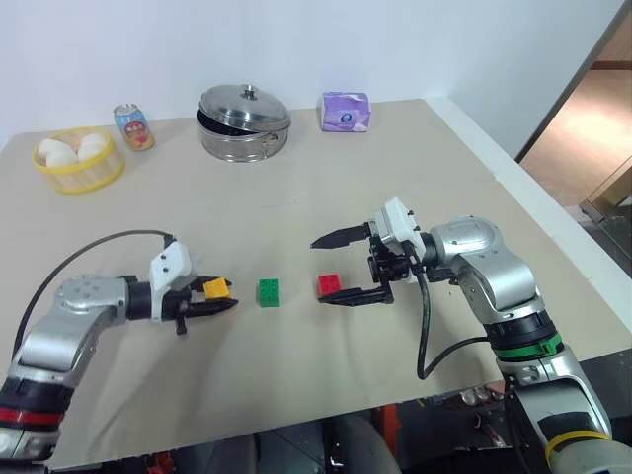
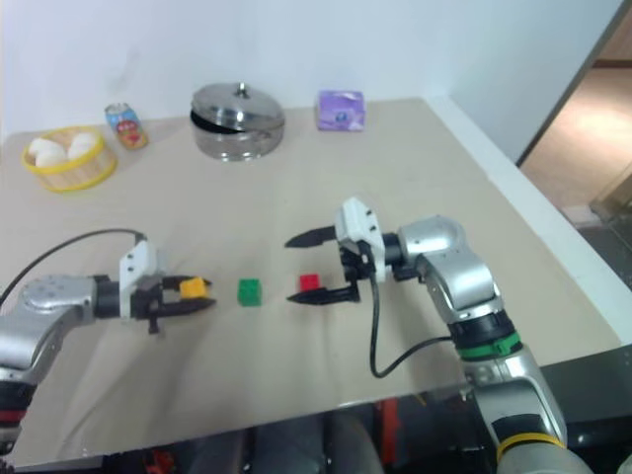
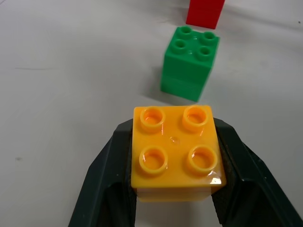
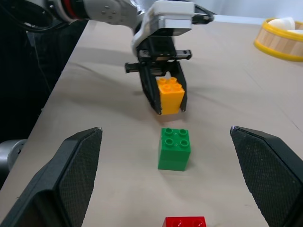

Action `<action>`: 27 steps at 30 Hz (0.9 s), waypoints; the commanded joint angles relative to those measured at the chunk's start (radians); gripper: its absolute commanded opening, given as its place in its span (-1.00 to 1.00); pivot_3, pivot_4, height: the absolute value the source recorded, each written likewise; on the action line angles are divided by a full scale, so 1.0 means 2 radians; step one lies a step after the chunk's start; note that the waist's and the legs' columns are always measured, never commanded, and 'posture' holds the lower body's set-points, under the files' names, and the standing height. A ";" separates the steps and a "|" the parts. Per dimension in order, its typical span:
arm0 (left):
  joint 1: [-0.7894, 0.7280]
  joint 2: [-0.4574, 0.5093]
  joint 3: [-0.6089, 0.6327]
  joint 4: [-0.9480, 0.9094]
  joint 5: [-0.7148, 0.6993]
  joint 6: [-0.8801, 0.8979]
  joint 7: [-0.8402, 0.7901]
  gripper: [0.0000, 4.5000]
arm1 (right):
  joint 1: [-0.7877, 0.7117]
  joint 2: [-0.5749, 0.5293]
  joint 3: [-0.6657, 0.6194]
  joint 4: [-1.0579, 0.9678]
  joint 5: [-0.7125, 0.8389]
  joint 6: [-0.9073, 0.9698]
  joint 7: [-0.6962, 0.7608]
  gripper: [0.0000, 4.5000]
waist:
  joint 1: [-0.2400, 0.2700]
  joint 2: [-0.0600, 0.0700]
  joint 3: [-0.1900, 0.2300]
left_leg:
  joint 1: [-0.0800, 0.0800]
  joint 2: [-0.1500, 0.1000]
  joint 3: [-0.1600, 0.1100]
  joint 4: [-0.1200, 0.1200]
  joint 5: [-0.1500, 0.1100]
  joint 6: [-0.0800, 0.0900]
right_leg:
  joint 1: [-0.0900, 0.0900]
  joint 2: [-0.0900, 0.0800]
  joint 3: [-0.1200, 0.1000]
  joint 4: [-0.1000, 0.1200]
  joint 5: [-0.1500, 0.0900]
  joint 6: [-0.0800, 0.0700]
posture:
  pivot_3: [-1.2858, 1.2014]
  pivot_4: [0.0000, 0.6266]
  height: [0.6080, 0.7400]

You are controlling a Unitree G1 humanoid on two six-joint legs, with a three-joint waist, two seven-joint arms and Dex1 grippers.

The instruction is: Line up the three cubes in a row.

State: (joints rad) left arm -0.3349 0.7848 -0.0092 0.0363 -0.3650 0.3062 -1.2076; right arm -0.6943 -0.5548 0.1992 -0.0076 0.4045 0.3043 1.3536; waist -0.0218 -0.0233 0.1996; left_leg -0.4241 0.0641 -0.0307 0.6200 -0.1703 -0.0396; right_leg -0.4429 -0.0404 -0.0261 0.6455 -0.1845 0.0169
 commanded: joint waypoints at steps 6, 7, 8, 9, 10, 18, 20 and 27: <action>-0.052 0.007 -0.014 0.070 0.002 -0.047 -0.092 -0.39 | 0.010 -0.023 -0.017 -0.045 0.007 0.008 -0.013 1.00 | 0.000 0.000 0.000 | 0.000 0.000 0.000 0.000 0.000 0.000 | 0.000 0.000 0.000 0.000 -0.001 0.000 | 0.03 -0.52 1.00; -0.054 0.006 -0.014 0.073 0.002 -0.048 -0.096 -0.39 | 0.012 -0.025 -0.018 -0.047 0.008 0.009 -0.014 1.00 | 0.000 0.000 0.000 | 0.000 0.000 0.000 0.000 0.000 0.000 | 0.000 0.000 0.000 0.000 -0.001 0.000 | 0.03 -0.52 1.00; -0.056 0.006 -0.014 0.075 0.002 -0.048 -0.099 -0.39 | 0.013 -0.028 -0.018 -0.049 0.008 0.009 -0.014 1.00 | 0.000 0.000 0.000 | 0.000 0.000 0.000 0.000 0.000 0.000 | 0.000 0.000 0.000 0.000 -0.001 0.000 | 0.03 -0.52 1.00; -0.059 0.006 -0.014 0.078 0.003 -0.049 -0.103 -0.39 | 0.015 -0.029 -0.019 -0.050 0.009 0.010 -0.015 1.00 | 0.000 0.000 0.000 | 0.000 0.000 0.000 0.000 0.000 0.000 | 0.000 0.000 0.000 0.000 -0.001 0.000 | 0.03 -0.52 1.00; -0.061 0.007 -0.015 0.083 0.007 -0.055 -0.107 -0.39 | 0.016 -0.031 -0.020 -0.051 0.010 0.009 -0.015 1.00 | 0.000 0.000 0.000 | 0.000 0.000 0.000 0.000 0.000 0.000 | 0.000 0.000 0.000 0.000 -0.001 0.000 | 0.03 -0.52 1.00; -0.081 -0.002 -0.026 0.115 0.032 -0.097 -0.119 -0.39 | 0.025 -0.041 -0.024 -0.052 0.013 0.005 -0.012 1.00 | 0.000 0.000 0.000 | 0.000 0.000 0.000 0.000 0.000 0.000 | 0.000 0.000 0.000 0.000 -0.001 0.000 | 0.03 -0.52 1.00; -0.078 -0.007 -0.031 0.116 0.036 -0.111 -0.122 -0.39 | 0.025 -0.041 -0.024 -0.053 0.017 0.009 -0.011 1.00 | 0.000 0.000 0.000 | 0.000 0.000 0.000 0.000 0.000 0.000 | 0.000 0.000 0.000 0.000 -0.001 0.000 | 0.03 -0.52 1.00; -0.081 -0.019 -0.041 0.130 0.046 -0.140 -0.124 -0.39 | 0.023 -0.043 -0.023 -0.058 0.024 0.020 -0.013 1.00 | 0.000 0.000 0.000 | 0.000 0.000 0.000 0.000 0.000 0.000 | 0.000 0.000 0.000 0.000 -0.001 0.000 | 0.03 -0.52 1.00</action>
State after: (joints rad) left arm -0.4808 0.7460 -0.0921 0.2958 -0.2761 0.0486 -1.4472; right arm -0.6398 -0.6296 0.1884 -0.0846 0.4306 0.3436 1.3284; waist -0.0215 -0.0234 0.1996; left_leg -0.4240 0.0641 -0.0304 0.6201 -0.1703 -0.0395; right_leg -0.4426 -0.0401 -0.0253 0.6463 -0.1856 0.0177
